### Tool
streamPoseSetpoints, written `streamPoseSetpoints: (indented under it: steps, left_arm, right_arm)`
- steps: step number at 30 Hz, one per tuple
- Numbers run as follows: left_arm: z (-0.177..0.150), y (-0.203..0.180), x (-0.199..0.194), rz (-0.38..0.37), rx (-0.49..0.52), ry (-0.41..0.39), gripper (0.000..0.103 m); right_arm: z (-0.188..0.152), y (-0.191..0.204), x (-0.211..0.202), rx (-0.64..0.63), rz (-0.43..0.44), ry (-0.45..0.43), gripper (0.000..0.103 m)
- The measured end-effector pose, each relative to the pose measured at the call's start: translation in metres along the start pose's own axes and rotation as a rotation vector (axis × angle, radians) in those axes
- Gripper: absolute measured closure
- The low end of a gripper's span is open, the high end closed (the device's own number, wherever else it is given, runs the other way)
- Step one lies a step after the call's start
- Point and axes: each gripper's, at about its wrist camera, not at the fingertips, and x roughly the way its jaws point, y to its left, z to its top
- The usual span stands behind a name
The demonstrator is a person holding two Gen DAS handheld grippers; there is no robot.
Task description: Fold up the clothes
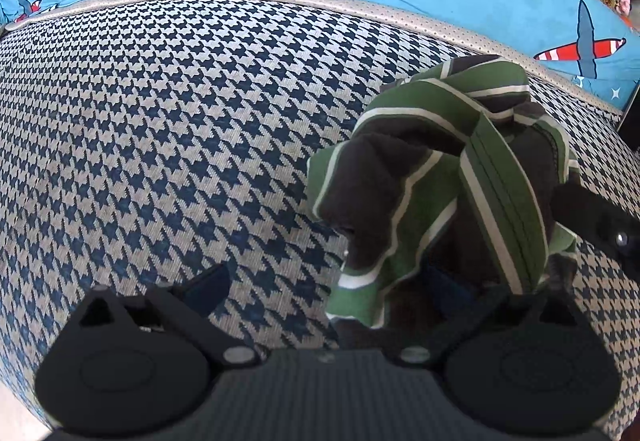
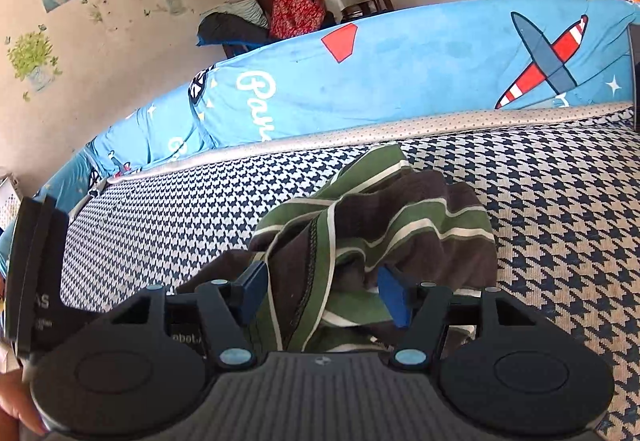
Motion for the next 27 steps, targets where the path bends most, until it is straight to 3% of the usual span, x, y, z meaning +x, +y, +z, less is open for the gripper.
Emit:
streamPoseSetpoints:
  steps: [10,12,14,19,27]
  left_arm:
    - [0.009,0.001,0.017,-0.012,0.03,0.005,0.0]
    - [0.014,0.006,0.018,-0.019,0.018,-0.01,0.0]
    - [0.02,0.013,0.018,-0.026,0.001,-0.029,0.0]
    - [0.035,0.029,0.017,-0.045,-0.041,-0.078,0.0]
    - [0.053,0.048,0.018,-0.084,-0.104,-0.135,0.0]
  right_arm:
    - [-0.002,0.018,0.034,-0.02,-0.06,0.008,0.039]
    - [-0.005,0.02,0.041,-0.036,-0.075,0.026,0.048]
    - [-0.008,0.022,0.045,-0.057,-0.099,0.037,0.066]
    - [-0.006,0.02,0.035,-0.06,-0.106,0.009,0.084]
    - [-0.007,0.013,-0.003,-0.072,-0.1,-0.043,0.087]
